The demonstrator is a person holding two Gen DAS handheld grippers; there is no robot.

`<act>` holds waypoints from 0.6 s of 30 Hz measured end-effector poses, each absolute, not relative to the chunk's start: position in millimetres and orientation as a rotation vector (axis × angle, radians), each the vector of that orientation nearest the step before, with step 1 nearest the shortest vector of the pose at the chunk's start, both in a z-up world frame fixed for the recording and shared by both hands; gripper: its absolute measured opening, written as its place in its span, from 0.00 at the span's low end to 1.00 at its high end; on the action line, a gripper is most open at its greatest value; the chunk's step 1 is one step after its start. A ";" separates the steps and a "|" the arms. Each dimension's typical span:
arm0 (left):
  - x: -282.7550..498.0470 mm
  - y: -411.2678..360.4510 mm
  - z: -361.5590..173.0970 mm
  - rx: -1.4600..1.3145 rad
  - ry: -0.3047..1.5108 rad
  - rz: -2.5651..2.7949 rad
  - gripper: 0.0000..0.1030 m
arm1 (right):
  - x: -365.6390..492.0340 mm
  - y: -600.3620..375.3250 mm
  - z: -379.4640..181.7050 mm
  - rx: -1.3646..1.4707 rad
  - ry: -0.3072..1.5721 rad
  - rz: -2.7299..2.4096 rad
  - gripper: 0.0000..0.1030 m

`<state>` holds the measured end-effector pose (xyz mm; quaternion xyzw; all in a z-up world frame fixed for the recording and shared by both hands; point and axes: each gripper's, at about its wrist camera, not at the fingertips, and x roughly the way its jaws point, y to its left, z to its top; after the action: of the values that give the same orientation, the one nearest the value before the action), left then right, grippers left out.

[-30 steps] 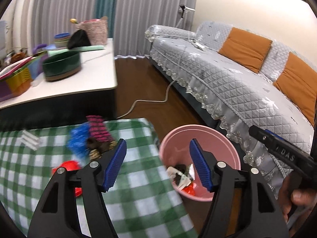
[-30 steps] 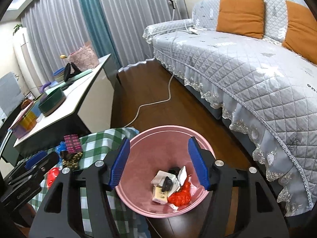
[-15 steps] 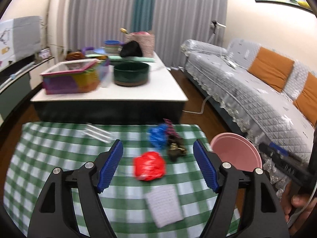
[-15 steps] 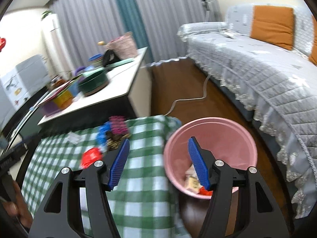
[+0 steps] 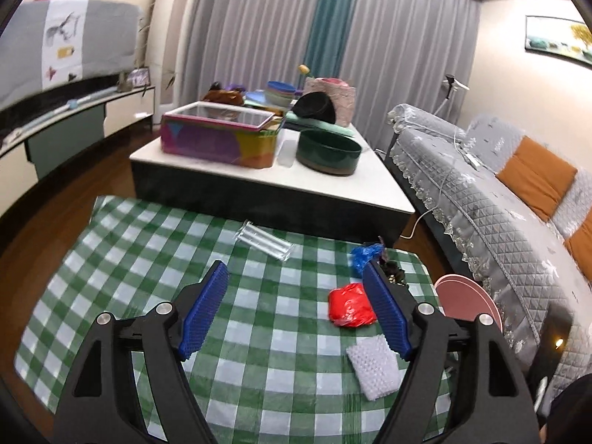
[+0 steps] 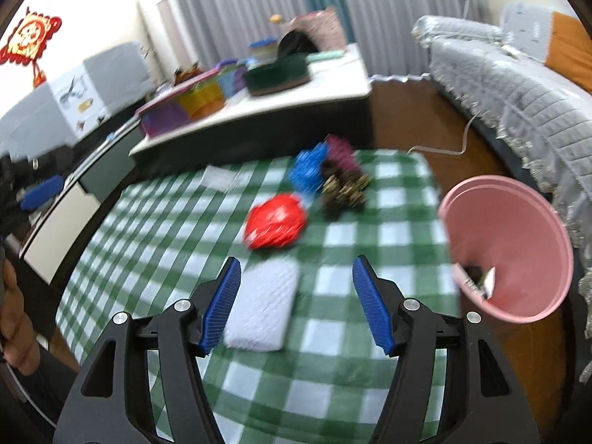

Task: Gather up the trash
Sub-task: 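Withdraw both tools from the bin back toward the table, then grasp the white bubble-wrap sleeve with right tool while left tool grasps red plastic bag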

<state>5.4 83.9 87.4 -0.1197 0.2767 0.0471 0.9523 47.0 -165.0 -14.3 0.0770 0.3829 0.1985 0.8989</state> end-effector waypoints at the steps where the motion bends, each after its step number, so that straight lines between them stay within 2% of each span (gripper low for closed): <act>1: 5.0 86.4 84.8 -0.244 0.565 0.101 0.71 | 47.1 -157.8 -20.6 0.155 0.811 0.422 0.61; 10: 11.3 93.0 65.9 -0.252 0.589 0.113 0.71 | 57.3 -128.0 -59.4 0.126 0.937 0.469 0.60; 12: 14.6 91.9 62.8 -0.254 0.596 0.112 0.71 | 58.0 -125.9 -64.6 0.106 0.952 0.472 0.51; 14: 19.8 89.0 58.4 -0.254 0.604 0.111 0.71 | 60.5 -125.7 -70.1 0.097 0.975 0.477 0.30; 16: 25.9 85.0 53.6 -0.255 0.612 0.109 0.71 | 62.9 -127.6 -73.7 0.082 0.988 0.466 0.20; 18: 31.7 81.0 48.5 -0.256 0.621 0.106 0.71 | 65.1 -131.9 -73.5 0.085 0.983 0.462 0.16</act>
<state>31.7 81.0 48.5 -0.1256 0.3044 0.0520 0.9428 65.1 -131.9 -73.5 0.0403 0.4676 0.2200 0.8552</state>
